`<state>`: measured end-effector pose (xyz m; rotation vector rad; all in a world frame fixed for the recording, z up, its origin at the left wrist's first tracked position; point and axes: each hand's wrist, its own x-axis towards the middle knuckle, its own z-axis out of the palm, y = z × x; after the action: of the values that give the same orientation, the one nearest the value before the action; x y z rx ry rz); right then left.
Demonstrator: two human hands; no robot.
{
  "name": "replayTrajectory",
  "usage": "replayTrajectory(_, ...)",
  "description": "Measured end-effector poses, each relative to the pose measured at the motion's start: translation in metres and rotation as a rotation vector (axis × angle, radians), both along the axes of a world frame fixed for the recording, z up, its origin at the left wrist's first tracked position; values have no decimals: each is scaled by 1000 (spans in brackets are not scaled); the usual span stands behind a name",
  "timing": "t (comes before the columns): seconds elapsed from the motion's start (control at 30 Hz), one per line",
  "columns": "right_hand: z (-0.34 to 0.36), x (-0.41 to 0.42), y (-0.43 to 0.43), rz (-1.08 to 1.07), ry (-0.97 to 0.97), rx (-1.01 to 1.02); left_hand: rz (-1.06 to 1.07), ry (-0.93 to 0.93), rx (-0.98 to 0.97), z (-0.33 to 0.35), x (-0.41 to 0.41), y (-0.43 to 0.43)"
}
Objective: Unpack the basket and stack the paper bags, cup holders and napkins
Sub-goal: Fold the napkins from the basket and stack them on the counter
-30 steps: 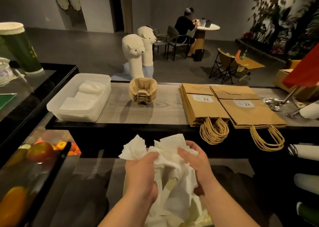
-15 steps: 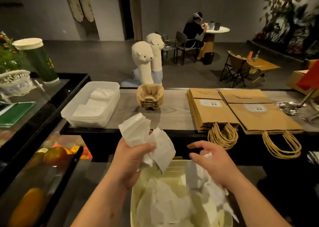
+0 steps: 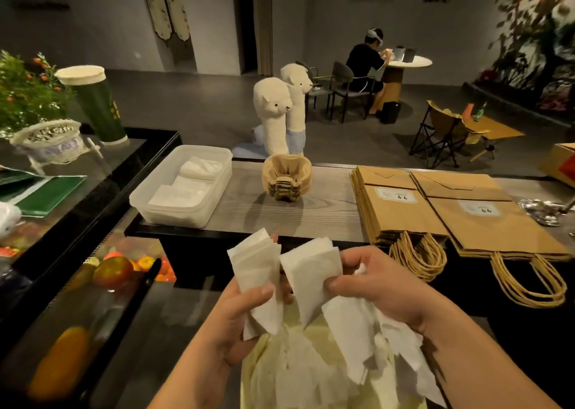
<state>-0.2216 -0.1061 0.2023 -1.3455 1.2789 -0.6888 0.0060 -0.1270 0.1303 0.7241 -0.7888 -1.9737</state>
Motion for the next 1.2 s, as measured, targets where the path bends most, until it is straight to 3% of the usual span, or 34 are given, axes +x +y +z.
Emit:
replayTrajectory(0.13,10,8,-5,-8,-182,118,-44,195,262,-16,-11,10)
replayTrajectory(0.27,-16,31,-9,-4,121,190,-138,376,276,-19,-22,15)
replayTrajectory(0.37,-34,34,-11,-82,235,160,-62,413,315,-23,-24,16)
replayTrajectory(0.43,-35,27,-13,-200,189,122,30,387,376,-26,-24,14)
replayTrajectory(0.5,-36,16,-19,-297,15,130,95,347,425,-29,-24,12)
replayTrajectory(0.67,-43,-1,-29,-498,-709,373,152,316,422,-34,-24,8)
replayTrajectory(0.87,-81,1,-17,-402,-1049,603,49,159,350,-30,-33,20)
replayTrajectory(1.0,-95,10,-16,-441,-1007,488,84,80,269,-24,-34,21)
replayTrajectory(1.2,-88,22,-19,-497,-600,483,174,-49,211,-15,-44,17)
